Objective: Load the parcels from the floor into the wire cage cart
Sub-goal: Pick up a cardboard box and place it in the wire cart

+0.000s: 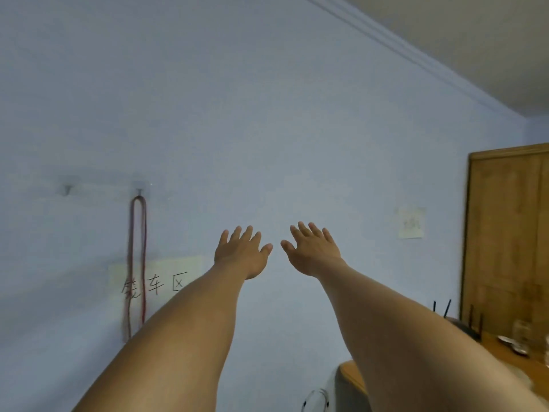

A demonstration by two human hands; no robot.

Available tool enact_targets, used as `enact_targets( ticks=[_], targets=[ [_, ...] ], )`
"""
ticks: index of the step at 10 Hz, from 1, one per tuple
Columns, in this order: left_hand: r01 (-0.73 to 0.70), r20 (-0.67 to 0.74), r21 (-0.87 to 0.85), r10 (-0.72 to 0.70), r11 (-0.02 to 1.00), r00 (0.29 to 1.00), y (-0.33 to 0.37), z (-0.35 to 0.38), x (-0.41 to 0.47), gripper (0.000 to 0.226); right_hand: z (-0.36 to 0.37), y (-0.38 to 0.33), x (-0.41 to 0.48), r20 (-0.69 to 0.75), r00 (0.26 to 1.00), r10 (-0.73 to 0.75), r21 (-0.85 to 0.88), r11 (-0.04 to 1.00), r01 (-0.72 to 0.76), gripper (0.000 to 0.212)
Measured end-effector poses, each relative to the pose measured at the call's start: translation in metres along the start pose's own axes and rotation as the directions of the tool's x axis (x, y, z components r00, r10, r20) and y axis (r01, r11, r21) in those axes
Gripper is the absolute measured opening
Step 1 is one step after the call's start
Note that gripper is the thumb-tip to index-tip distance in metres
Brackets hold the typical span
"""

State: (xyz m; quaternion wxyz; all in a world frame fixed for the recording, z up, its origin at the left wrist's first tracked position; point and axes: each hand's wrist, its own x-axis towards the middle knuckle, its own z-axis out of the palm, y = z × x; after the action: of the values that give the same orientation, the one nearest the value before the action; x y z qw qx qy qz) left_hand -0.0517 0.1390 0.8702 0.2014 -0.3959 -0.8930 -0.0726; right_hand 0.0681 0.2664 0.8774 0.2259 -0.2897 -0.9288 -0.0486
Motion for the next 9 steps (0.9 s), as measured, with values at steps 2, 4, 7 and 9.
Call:
enact_targets(
  ticks=[2,4,7,9],
  targets=[
    [-0.076,-0.009,-0.022,0.076,0.997,0.997,0.074,0.045,0.07,0.069,0.031,0.081,0.034,0.011,0.995,0.096,-0.039,0.995,-0.095,0.068],
    [-0.118,0.002,-0.032,0.118,0.993,0.993,0.104,0.083,0.137,0.068,0.072,0.133,0.081,0.037,0.989,0.142,-0.014,0.99,-0.141,0.067],
    [-0.043,0.119,-0.017,0.044,0.999,0.992,0.105,0.168,0.202,0.066,0.174,0.17,0.149,0.159,0.985,0.066,0.032,0.997,-0.072,0.067],
    [0.124,0.2,-0.004,-0.121,0.992,0.972,0.103,0.246,0.219,0.066,0.249,0.185,0.2,0.236,0.966,-0.103,0.1,0.992,0.082,0.068]
  ],
)
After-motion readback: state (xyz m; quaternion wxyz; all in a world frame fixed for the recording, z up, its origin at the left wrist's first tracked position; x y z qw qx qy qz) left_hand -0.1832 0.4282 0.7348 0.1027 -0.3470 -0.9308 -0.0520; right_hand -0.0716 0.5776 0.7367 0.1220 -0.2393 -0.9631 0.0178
